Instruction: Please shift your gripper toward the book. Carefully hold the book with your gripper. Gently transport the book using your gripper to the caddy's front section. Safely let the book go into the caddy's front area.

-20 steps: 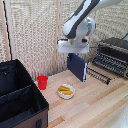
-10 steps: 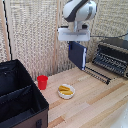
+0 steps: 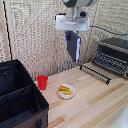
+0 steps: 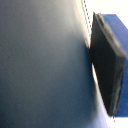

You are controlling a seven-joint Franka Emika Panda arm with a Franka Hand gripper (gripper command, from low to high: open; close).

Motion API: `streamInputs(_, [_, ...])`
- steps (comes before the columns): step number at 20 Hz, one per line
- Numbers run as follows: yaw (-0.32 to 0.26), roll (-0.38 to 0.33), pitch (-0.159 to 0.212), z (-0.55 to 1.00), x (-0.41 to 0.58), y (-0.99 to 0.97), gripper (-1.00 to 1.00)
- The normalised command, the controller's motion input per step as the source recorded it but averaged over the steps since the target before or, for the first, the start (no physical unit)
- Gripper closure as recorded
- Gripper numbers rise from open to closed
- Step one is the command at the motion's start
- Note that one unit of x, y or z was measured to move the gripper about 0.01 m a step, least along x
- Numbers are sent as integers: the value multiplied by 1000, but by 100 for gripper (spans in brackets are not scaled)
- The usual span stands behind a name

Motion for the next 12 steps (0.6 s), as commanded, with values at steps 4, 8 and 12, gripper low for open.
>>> streamInputs(4, [-203,-13,-31,399,0,596,100])
streamInputs(8, [-217,-14,-16,186,0,618,100])
streamInputs(12, [-213,-14,-7,79,0,646,100])
